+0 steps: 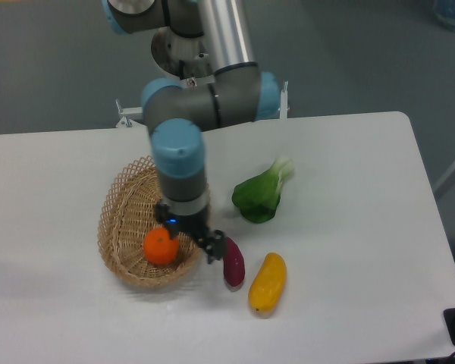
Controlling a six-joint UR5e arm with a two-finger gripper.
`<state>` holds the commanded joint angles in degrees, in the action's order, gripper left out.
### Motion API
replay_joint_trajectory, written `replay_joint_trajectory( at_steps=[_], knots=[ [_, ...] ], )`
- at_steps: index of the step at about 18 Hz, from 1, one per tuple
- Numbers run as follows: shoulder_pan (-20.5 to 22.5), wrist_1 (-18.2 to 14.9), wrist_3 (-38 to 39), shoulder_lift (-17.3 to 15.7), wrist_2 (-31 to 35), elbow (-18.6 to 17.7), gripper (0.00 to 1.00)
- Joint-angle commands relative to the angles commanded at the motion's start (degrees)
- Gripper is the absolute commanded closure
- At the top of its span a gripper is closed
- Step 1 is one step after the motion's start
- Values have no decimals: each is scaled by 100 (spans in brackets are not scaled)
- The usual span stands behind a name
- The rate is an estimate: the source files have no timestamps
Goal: Place the orange in the basket
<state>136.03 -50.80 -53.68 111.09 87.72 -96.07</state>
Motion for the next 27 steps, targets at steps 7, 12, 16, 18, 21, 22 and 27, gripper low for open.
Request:
replay_joint_trajectory(
  at_steps=[7, 12, 16, 18, 21, 22, 27],
  knots=[
    [1038, -18, -739, 35, -18, 185, 0],
    [1557, -18, -1425, 132, -9, 194, 0],
    [1795, -306, -1846, 158, 35, 396, 0],
    [1918, -623, -2101, 219, 44, 632, 0],
    [2041, -765, -2356, 395, 53, 896, 0],
    [2068, -765, -2427, 448, 53, 932, 0],
    [2094, -747, -2717, 518, 88, 959, 0]
  ],
)
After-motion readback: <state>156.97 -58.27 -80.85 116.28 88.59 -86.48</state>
